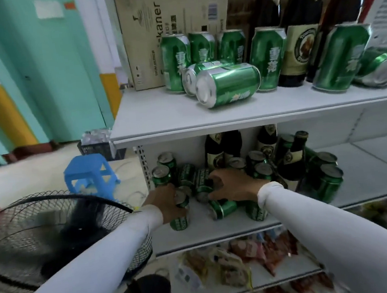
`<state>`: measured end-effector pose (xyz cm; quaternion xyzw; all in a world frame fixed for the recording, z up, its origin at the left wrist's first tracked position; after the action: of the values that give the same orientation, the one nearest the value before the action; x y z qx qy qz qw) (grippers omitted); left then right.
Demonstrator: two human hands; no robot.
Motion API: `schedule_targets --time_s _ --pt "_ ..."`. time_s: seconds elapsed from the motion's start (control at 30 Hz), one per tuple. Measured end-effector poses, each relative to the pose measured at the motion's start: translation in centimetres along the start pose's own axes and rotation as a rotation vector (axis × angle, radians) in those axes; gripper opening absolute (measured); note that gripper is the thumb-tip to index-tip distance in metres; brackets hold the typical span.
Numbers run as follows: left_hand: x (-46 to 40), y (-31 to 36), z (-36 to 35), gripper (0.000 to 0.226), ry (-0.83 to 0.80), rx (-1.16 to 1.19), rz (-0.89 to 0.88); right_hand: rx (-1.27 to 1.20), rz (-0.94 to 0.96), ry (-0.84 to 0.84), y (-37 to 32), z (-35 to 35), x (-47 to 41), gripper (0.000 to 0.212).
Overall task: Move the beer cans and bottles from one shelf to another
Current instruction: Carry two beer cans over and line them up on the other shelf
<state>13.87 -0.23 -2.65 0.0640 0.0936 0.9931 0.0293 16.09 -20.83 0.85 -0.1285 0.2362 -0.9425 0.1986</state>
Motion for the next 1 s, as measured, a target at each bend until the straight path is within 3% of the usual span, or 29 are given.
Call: schedule_targets --time_s 0.3,0.7,1.0 --pt "4.7 -4.2 -0.1 0.054 0.025 0.003 0.105 0.062 0.170 0.002 -6.9 -2.8 -9.1 0.070" --pt "6.2 -4.0 -0.5 0.053 0.089 0.078 0.201 0.002 0.164 0.103 -6.6 -5.8 -14.2 0.079" --pt "5.7 -3.9 -0.2 0.049 0.080 0.067 0.193 0.113 0.392 -0.280 -6.6 -3.3 -12.9 0.059"
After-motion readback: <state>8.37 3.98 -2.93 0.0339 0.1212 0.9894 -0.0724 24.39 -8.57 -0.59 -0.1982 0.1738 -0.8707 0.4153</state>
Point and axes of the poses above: each hand's wrist, its own x-axis away from the middle knuckle, its own z-axis out of the back of the hand, y = z × x, the point moved 4 cm from there along -x, towards the middle knuckle, and after that the axes turned 6 degrees about -x, right-handed, at the moved point
